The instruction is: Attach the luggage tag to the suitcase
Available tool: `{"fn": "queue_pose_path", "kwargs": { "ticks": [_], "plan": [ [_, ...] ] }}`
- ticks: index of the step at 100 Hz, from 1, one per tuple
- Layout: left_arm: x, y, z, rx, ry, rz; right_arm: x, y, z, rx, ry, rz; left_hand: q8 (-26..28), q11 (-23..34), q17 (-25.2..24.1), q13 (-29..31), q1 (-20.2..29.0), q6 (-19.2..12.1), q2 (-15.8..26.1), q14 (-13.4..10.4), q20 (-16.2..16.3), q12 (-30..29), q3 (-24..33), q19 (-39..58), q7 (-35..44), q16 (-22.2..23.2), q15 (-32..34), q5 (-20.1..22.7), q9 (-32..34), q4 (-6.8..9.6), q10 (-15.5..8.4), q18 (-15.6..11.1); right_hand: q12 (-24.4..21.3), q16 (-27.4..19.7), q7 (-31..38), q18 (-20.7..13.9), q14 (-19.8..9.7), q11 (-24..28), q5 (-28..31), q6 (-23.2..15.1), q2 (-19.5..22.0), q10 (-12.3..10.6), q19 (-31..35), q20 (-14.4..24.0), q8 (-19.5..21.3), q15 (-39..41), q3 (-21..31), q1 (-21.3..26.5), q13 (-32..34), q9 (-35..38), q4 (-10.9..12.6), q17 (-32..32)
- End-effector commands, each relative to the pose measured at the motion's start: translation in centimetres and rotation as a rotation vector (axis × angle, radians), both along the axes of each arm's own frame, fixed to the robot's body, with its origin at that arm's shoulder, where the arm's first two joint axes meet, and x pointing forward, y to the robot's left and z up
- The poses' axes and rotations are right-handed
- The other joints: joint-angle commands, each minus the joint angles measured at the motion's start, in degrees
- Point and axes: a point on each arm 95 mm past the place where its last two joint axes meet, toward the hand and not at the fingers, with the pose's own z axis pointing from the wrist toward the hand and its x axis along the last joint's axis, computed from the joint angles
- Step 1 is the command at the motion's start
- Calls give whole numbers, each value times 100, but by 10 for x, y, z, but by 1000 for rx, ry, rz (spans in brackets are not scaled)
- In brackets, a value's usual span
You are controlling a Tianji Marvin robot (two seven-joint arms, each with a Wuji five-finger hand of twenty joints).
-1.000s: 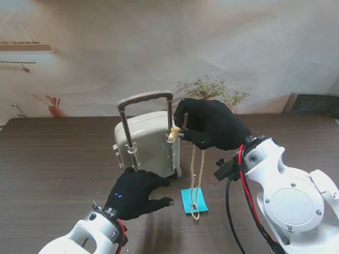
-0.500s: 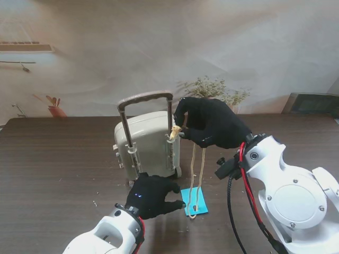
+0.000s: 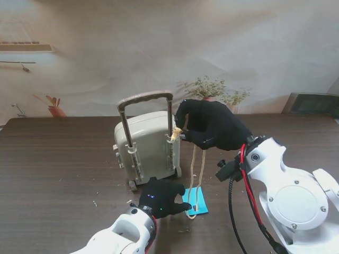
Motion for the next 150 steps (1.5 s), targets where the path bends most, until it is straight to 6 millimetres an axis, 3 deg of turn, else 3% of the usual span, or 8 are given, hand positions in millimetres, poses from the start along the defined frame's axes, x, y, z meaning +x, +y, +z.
{"fn": "queue_pose_path", "kwargs": {
  "ticks": [1,15,20,69,97,122,139,150],
  "plan": [
    [2,-2,-4,7,18,5,-15,7,19,7,-48,36,33,110,57,166,-67,277,-244,-32,112,129,197,233,74,127,74,190,125,-97,210,265,110,40,482,107,90,-47,392,-240,224,29,26,10,-30,-41,1,318,94,89,129,-17],
    [3,-8,-11,21,18,19,-15,7,19,7,-58,39,51,168,90,226,-60,259,-294,-64,151,155,364,338,168,139,133,171,164,-133,182,240,112,42,481,107,87,-45,392,-240,220,26,25,15,-29,-40,4,312,94,92,127,-17],
    [4,-9,-14,29,18,23,-16,6,19,8,-58,41,3,198,86,226,-216,257,-374,-72,156,157,748,369,253,128,167,136,158,-287,184,227,111,43,481,107,86,-45,392,-240,217,29,25,16,-29,-40,9,319,93,92,129,-17],
    [11,-26,-33,7,67,16,-19,10,18,13,-67,65,36,284,138,308,-55,203,-489,-166,169,175,1056,420,400,127,191,82,166,-289,120,165,116,58,481,105,89,-44,392,-240,209,28,20,28,-29,-19,22,313,91,98,123,-16],
    [13,-36,-38,-27,96,0,-20,11,18,15,-66,75,-171,357,103,342,1092,-85,-756,-263,156,161,1207,436,867,118,210,-63,205,-478,-29,113,120,61,481,105,88,-45,392,-240,208,30,18,32,-29,-16,28,306,93,100,121,-15],
    [13,-39,-38,-46,113,-17,-20,12,18,20,-65,75,-181,95,-111,149,2381,-319,192,-250,258,820,-21,487,1605,227,392,-52,439,-429,-172,39,121,63,481,102,98,-44,392,-240,200,37,21,37,-28,-14,36,302,93,102,119,-12],
    [12,-28,-27,-52,100,-10,-20,10,19,31,-78,65,599,321,-303,-103,2649,-241,531,-126,276,930,-332,411,2531,354,578,-375,369,-442,-134,93,124,64,481,101,85,-41,392,-240,208,26,20,42,-28,-12,35,304,97,102,119,-12],
    [10,-15,-12,-64,38,-5,-20,8,19,46,-78,54,802,563,54,409,2368,-284,158,-314,271,1048,93,527,2602,349,838,-101,992,-484,-175,101,127,64,481,105,98,-39,392,-240,218,42,24,45,-28,-13,32,307,94,99,118,-12]
  ]
}}
